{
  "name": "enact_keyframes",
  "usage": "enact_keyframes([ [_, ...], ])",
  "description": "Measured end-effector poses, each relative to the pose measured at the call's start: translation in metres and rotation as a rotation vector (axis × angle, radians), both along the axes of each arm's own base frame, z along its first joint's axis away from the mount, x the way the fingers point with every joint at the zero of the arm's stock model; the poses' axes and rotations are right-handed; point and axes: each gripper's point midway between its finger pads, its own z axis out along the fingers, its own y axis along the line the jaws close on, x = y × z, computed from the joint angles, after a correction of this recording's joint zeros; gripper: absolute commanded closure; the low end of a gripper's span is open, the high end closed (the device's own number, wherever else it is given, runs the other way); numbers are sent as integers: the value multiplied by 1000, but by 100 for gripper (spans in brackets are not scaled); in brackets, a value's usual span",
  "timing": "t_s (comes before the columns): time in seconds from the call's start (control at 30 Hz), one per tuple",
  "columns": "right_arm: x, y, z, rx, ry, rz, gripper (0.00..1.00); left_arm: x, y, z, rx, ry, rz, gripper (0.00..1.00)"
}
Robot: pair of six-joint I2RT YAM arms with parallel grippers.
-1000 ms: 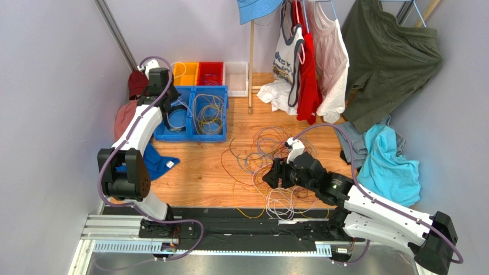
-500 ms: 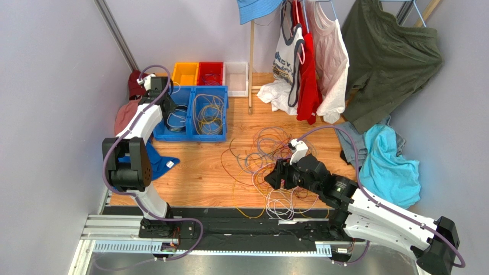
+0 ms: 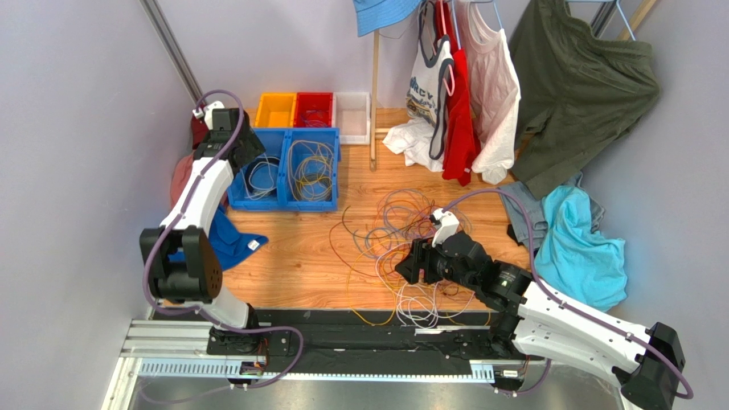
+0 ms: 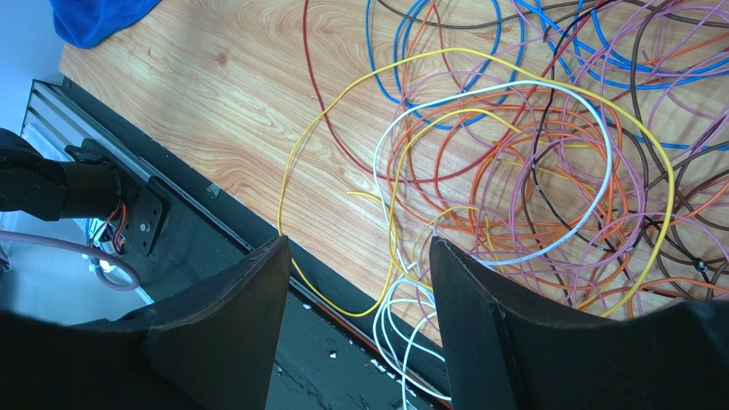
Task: Untangle the cables
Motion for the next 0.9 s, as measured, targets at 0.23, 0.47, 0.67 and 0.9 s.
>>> enact_keyframes([
  [0.23, 4, -6, -1, -19, -12, -30, 35, -41, -93, 109, -26, -293, -223, 35],
  [0.47, 14, -34, 30, -10, -109, -148, 35, -147, -268, 86, -203, -369, -749, 40],
  [0.67, 17, -54, 40, -19, -138, -228, 39, -208, -324, -50, -160, -36, -929, 41],
  [0.9, 0, -67, -6, -71, -12, -250, 40, -277, -384, -46, -255, -69, -1166, 39],
])
